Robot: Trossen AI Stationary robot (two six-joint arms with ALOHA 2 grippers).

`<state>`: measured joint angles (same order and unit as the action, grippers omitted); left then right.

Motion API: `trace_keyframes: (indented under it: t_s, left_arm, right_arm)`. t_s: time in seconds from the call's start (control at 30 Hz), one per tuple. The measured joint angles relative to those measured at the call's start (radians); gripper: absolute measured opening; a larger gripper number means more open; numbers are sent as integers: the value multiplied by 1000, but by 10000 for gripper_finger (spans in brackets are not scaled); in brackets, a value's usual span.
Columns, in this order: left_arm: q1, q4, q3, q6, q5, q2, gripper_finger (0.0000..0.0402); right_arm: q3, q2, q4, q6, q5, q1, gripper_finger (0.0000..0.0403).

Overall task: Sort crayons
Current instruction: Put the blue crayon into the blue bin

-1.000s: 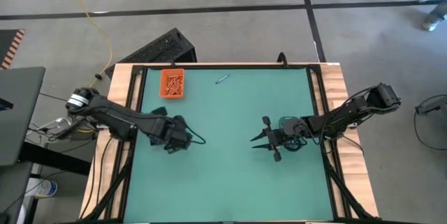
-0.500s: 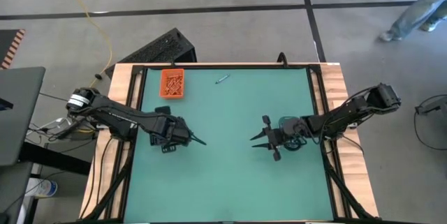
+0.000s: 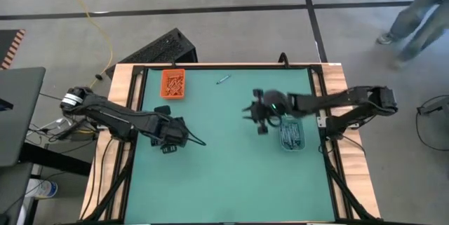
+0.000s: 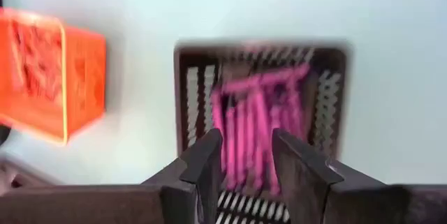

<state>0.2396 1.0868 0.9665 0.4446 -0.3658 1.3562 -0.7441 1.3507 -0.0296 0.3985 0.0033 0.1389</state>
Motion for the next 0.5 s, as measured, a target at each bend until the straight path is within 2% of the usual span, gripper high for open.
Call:
trace_keyframes:
  t_s: [0.1,0.23,0.33,0.5]
  left_arm:
    - [22,-71,0,-6,-35,-82,116]
    - [51,-198,-26,-37,-131,-187,116]
    - [60,-279,-74,-97,-156,-254,116]
    - [44,-390,-202,-200,-190,-368,116]
  right_arm:
    - [-147,88,115,156,-132,109,119]
    - [-324,258,222,318,-308,259,119]
    - [-468,403,305,380,-345,350,119]
    - [-763,641,556,465,-360,445,119]
